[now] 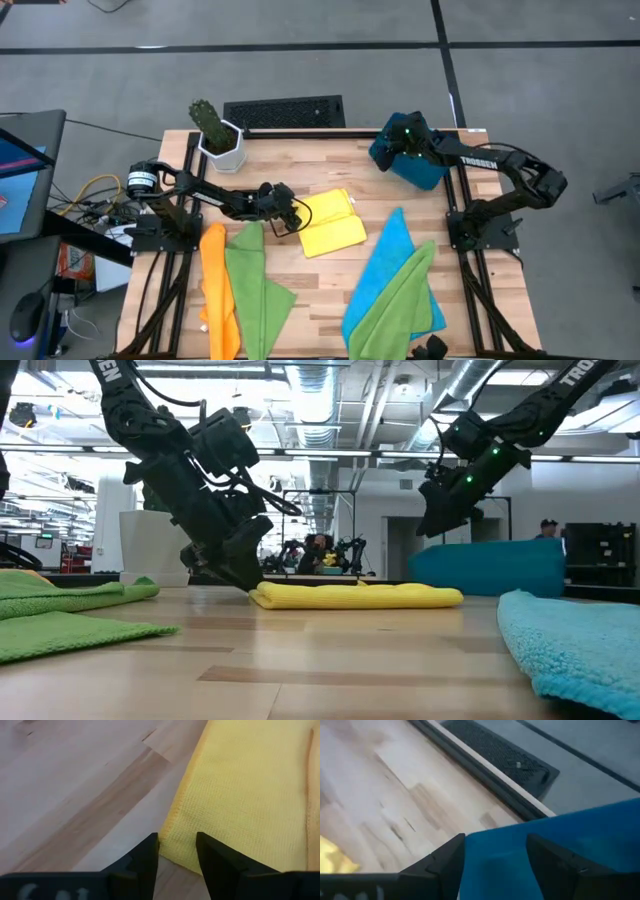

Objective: Fold microfiber towels
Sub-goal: Fold the yellow microfiber cloth

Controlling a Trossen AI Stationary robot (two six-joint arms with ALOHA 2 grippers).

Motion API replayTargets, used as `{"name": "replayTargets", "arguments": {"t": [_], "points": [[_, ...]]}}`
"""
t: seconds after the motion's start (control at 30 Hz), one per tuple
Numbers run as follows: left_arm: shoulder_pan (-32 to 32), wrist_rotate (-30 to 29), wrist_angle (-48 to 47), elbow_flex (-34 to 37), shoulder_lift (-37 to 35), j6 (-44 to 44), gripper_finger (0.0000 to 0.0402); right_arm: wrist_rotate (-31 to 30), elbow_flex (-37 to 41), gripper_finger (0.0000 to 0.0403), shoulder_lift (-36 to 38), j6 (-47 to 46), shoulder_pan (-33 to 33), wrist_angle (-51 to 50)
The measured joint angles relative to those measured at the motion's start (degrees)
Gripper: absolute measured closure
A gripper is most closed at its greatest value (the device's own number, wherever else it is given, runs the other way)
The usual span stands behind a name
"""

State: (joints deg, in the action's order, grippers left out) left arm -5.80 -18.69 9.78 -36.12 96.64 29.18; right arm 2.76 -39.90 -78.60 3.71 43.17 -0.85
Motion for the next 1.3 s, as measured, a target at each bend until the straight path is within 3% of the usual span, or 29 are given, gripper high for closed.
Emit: {"name": "replayTargets", "arguments": {"t": [0.17,0.47,0.67,0.87,1.03,1.3], "points": [[-0.12,0.55,0.04,0.0,0.0,-2.96,0.0275,5.93,-0.07,0.0168,-2.8,-6.09,-7.68,1.88],[-0.91,1.7,-0.39,-0.01,-0.02,-4.65,0.0275,1.2,-0.27,0.0168,-12.38,-7.56,-17.46,11.24],[-0.96,1.92,-1.31,-0.09,-0.04,-5.81,0.0275,-0.69,-0.13,0.0168,-7.38,-7.49,-18.85,9.8],[-0.96,1.97,-1.54,-0.09,-0.04,-10.07,0.0275,-2.36,-0.26,0.0168,-4.11,-9.37,-26.2,9.58],[-1.57,2.53,-2.28,-0.09,-0.11,-20.35,0.0275,-5.6,-0.17,0.0168,-11.6,-12.56,-30.11,10.93],[-5.17,5.54,-3.34,-0.11,-0.15,-25.86,0.0275,-8.13,-3.54,0.0168,-22.37,-14.4,-28.83,17.66]]}}
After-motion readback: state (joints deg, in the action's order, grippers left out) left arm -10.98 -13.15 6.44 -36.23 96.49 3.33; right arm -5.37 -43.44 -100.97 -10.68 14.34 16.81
